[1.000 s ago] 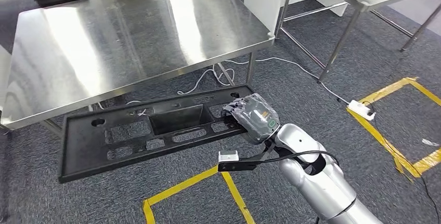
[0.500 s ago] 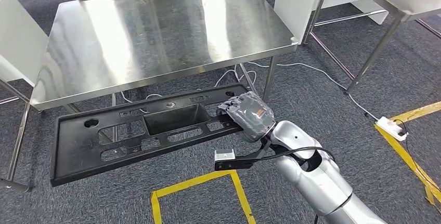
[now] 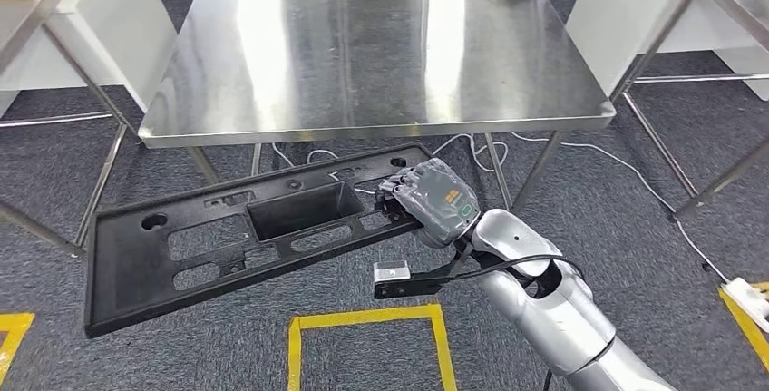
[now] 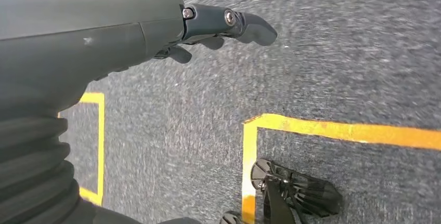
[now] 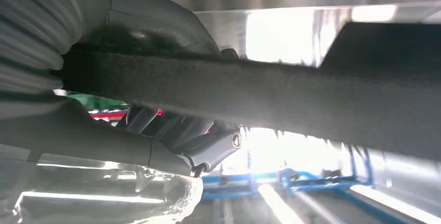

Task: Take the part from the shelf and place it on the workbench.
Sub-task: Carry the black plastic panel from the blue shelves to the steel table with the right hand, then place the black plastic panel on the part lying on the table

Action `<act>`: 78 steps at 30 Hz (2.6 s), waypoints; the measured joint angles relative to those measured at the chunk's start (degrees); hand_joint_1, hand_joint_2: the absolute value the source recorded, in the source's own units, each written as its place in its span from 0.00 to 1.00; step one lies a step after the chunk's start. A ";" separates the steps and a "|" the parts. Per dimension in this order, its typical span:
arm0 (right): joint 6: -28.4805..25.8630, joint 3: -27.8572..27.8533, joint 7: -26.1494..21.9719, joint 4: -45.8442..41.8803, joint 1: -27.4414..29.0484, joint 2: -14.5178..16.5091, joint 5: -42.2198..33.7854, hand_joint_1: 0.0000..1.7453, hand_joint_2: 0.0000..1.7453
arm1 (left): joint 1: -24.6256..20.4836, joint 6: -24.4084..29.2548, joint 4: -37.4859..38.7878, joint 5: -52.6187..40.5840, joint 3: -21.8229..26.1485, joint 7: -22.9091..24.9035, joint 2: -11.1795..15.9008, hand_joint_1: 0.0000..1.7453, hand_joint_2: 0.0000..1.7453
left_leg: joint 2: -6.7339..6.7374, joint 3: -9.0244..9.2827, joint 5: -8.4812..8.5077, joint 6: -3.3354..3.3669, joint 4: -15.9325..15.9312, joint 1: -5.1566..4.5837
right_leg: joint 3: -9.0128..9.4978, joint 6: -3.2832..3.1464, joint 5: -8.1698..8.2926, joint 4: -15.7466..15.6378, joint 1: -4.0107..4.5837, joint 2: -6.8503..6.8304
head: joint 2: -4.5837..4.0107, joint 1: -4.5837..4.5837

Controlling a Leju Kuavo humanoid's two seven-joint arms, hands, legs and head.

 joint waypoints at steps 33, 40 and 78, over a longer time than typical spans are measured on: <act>-4.04 -3.76 3.35 6.38 -1.62 -1.76 1.40 1.00 1.00 | 0.32 0.10 0.00 -0.75 0.85 -2.64 -0.03 0.00 1.00 | 1.56 0.82 -1.17 -0.71 0.21 0.39 | 1.17 1.73 5.22 -7.41 -0.47 -0.05 | 0.01 0.06; -6.74 -8.05 5.78 11.73 -4.72 -1.91 4.09 1.00 1.00 | 0.39 0.15 0.00 -1.49 1.67 -3.02 0.06 0.00 1.00 | 1.46 0.46 -3.20 -3.12 2.14 0.53 | 5.33 -0.71 8.93 -16.36 -0.63 0.07 | 0.01 -0.17; -9.82 -18.86 7.92 39.42 -17.87 -3.83 9.16 1.00 1.00 | 0.60 -1.94 -0.02 -2.27 4.18 -4.17 -0.88 0.00 1.00 | 2.80 -9.23 -6.62 -2.87 17.19 0.94 | 7.87 -0.89 6.99 -16.72 -0.91 0.76 | 0.01 -0.36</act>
